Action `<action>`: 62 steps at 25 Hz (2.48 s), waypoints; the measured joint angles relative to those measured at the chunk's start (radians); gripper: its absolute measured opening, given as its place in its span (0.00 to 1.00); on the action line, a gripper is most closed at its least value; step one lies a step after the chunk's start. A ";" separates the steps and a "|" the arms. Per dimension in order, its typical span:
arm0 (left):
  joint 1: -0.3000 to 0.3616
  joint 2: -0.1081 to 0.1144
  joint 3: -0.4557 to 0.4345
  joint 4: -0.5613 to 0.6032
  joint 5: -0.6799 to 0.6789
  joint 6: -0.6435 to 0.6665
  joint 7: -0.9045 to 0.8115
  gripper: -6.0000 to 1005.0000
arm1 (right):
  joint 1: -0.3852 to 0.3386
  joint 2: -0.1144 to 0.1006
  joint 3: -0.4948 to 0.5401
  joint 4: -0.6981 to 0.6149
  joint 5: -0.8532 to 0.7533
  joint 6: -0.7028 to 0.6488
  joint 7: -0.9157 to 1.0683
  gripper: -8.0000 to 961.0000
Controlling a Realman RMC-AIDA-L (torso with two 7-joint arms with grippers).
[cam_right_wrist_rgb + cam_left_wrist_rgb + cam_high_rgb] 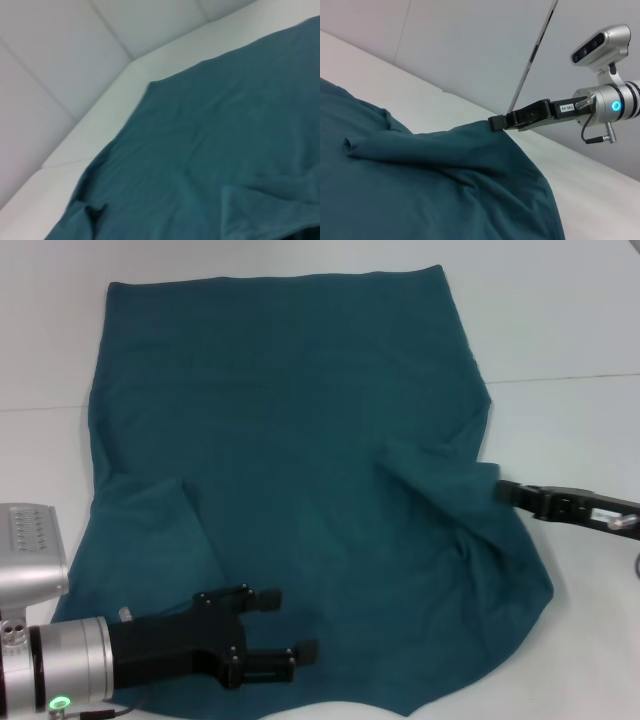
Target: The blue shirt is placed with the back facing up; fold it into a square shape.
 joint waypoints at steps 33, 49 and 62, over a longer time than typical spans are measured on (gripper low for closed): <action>-0.007 0.000 0.000 -0.014 0.002 -0.009 0.000 0.92 | 0.024 -0.021 -0.115 -0.002 -0.003 -0.101 0.070 0.46; -0.009 0.000 0.000 -0.014 0.003 -0.003 0.000 0.92 | 0.147 -0.001 -0.131 0.005 -0.203 0.191 0.340 0.61; -0.009 0.002 0.000 -0.012 0.003 -0.008 0.000 0.92 | 0.161 0.011 -0.155 0.024 -0.227 0.270 0.365 0.61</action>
